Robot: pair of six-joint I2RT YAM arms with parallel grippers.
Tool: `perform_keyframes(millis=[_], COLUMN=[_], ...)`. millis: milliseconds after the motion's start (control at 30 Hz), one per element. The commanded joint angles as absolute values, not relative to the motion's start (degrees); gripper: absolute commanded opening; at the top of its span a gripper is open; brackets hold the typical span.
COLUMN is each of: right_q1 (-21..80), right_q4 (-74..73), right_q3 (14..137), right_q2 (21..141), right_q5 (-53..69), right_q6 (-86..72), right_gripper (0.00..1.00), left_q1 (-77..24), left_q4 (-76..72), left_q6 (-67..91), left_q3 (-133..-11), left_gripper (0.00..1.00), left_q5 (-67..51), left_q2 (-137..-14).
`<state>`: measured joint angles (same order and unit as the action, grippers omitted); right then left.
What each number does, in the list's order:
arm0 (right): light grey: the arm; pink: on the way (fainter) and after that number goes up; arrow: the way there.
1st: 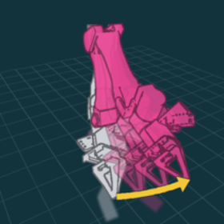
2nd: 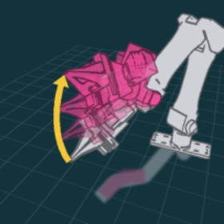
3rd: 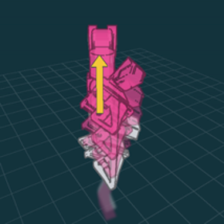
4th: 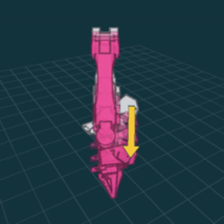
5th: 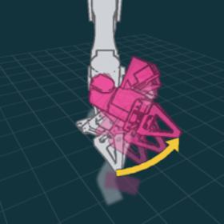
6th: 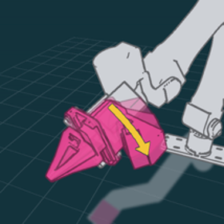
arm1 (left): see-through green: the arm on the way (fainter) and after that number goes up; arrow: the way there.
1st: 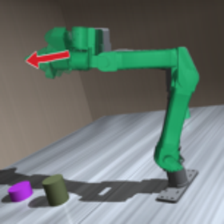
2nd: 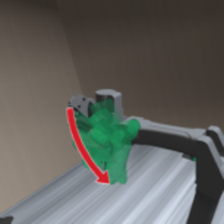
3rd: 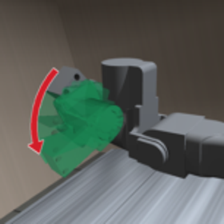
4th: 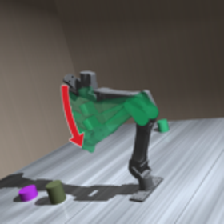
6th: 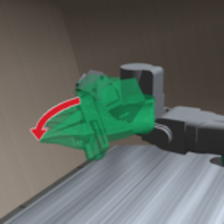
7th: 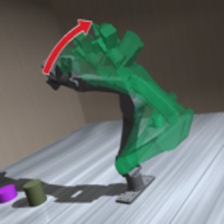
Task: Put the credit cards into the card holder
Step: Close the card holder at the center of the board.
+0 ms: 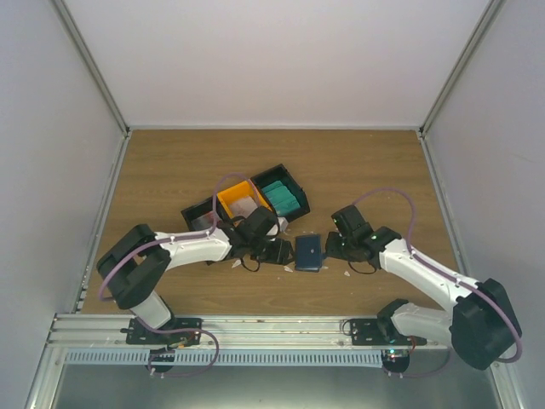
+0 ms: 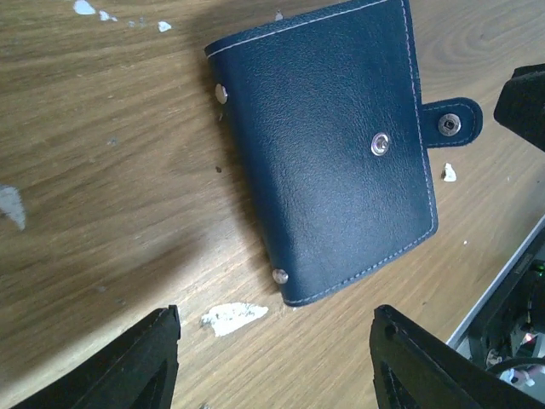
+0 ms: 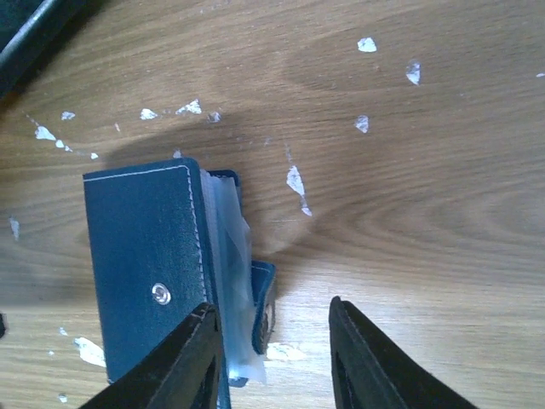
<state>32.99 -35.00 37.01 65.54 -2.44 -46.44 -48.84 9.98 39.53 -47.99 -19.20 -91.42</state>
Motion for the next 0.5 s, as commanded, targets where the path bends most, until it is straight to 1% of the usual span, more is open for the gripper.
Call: perform_keyframes(millis=[0,133,200,300,400,467], right_q1=[31.85,31.75,31.68,31.68,31.71,31.66], right_q4=[-31.50,-30.39,-30.19,-30.23,-30.06,-29.99], right_q3=[36.24,35.47,35.42,35.20,35.00,34.78], right_q2=[66.44,67.41,68.07,68.82,68.99,69.00], right_q5=[-0.19,0.42,1.13,1.06,1.13,1.21], right_q6=[-44.49,-44.03,-43.88,-43.81,-43.71,-43.68], right_gripper=[0.33,0.26,0.25,0.25,0.18,0.17], left_q1=[-50.19,-50.91,-51.33,-51.97,-52.20,-52.29], left_q4=[6.20,6.73,7.50,8.70,9.60,9.66], left_q6=[39.55,39.59,39.54,39.27,39.10,39.05], left_q3=[-51.04,-52.17,-52.86,-53.79,-54.22,-54.23], left_gripper=[0.61,0.53,0.51,0.50,0.50,0.50], left_q5=[-17.99,-16.87,-16.01,-14.36,-13.30,-12.98], left_q2=[-94.17,-96.39,-97.26,-98.22,-99.12,-99.53])
